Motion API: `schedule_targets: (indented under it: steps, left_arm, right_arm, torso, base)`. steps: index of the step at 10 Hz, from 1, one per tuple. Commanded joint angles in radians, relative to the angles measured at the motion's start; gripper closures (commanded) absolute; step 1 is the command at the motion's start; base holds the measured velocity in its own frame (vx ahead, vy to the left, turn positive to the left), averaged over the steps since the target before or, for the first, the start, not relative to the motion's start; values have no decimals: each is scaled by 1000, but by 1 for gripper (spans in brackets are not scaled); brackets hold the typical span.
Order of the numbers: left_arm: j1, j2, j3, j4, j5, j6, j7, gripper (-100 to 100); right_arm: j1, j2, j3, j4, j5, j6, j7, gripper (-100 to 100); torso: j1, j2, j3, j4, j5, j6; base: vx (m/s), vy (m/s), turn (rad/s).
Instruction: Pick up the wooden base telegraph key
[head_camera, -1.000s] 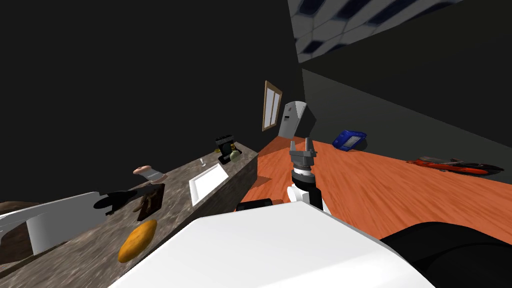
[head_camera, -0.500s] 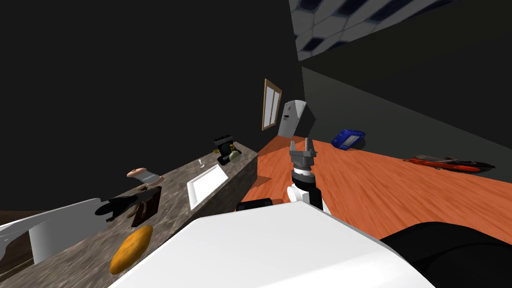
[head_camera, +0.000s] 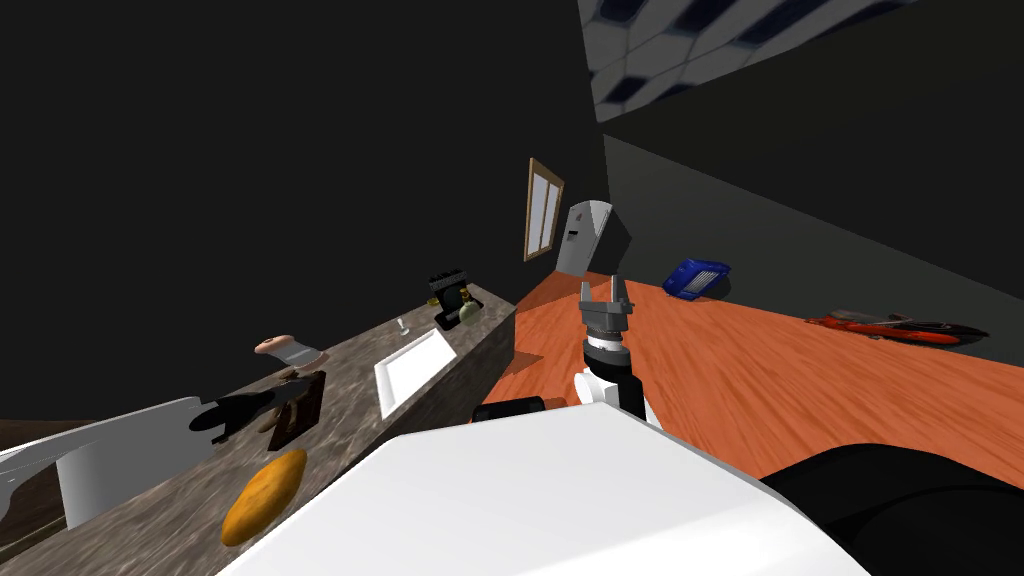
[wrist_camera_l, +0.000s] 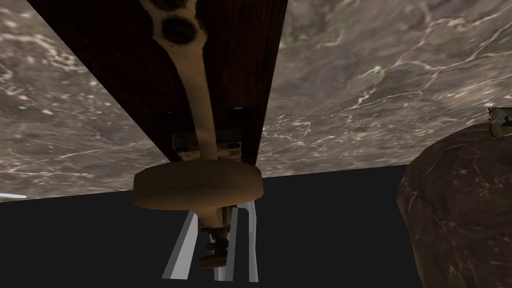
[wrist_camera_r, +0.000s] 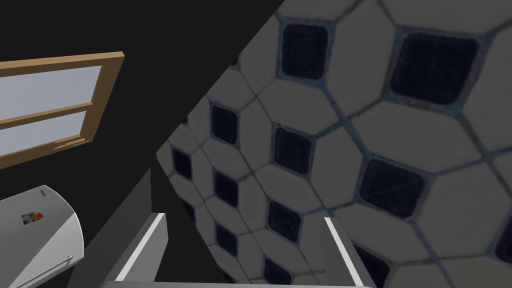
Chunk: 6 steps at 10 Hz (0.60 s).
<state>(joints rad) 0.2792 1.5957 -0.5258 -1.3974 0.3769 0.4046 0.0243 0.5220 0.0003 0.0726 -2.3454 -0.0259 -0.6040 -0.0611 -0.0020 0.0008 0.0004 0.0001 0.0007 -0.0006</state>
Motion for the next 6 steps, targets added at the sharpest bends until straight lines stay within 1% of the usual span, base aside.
schedule_targets:
  steps: [1, 2, 3, 4, 5, 6]
  left_arm:
    - [0, 0, 0, 0, 0, 0, 0, 100]
    - [0, 0, 0, 0, 0, 0, 0, 0]
    - [5, 28, 1, -26, 10, 4, 11, 100]
    - [5, 41, 0, -37, 16, 7, 14, 100]
    - [-2, 27, -3, -25, 14, 5, 6, 100]
    - [-3, 29, -4, -26, 15, 6, 6, 0]
  right_arm:
    - [0, 0, 0, 0, 0, 0, 0, 0]
    - [0, 0, 0, 0, 0, 0, 0, 0]
    - [0, 0, 0, 0, 0, 0, 0, 0]
    - [0, 0, 0, 0, 0, 0, 0, 0]
    - [0, 0, 0, 0, 0, 0, 0, 0]
    - [0, 0, 0, 0, 0, 0, 0, 0]
  torso:
    - [0, 0, 0, 0, 0, 0]
    - [0, 0, 0, 0, 0, 0]
    - [0, 0, 0, 0, 0, 0]
    - [-1, 0, 0, 0, -1, 0]
    - [-2, 1, 1, 1, -1, 0]
    - [-2, 1, 1, 1, -1, 0]
  base:
    - [0, 0, 0]
    - [0, 0, 0]
    - [1, -8, 55]
    - [-11, -22, 62]
    - [-7, -11, 11]
    - [0, 0, 0]
